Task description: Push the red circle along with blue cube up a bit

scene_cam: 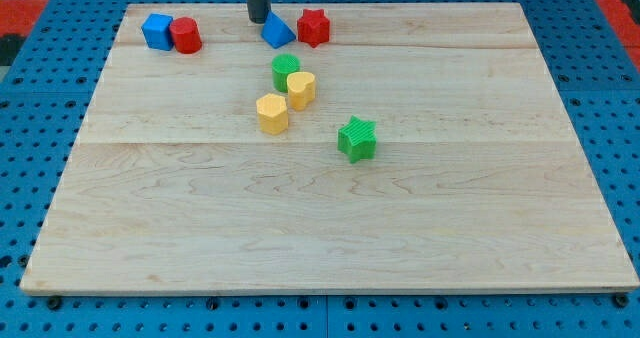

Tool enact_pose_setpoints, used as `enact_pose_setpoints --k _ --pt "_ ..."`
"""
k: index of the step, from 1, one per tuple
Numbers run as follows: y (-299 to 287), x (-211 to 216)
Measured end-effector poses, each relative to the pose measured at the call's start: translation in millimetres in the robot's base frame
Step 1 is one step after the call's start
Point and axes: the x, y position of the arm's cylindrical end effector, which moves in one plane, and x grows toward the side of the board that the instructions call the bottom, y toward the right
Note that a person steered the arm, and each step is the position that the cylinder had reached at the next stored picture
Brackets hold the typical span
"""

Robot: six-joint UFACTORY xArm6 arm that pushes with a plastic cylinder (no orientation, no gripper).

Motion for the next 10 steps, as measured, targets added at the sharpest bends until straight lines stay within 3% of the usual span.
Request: enact_pose_setpoints --k 1,3,4,5,7,9,10 --pt "-27.4 1.1" --pt "-37.4 84.5" --pt "-80.7 82.9" --pt "-97.4 59.7" --pt "-139.2 68.1" --pt "-160.4 35.1" --pt "-157.4 65.9"
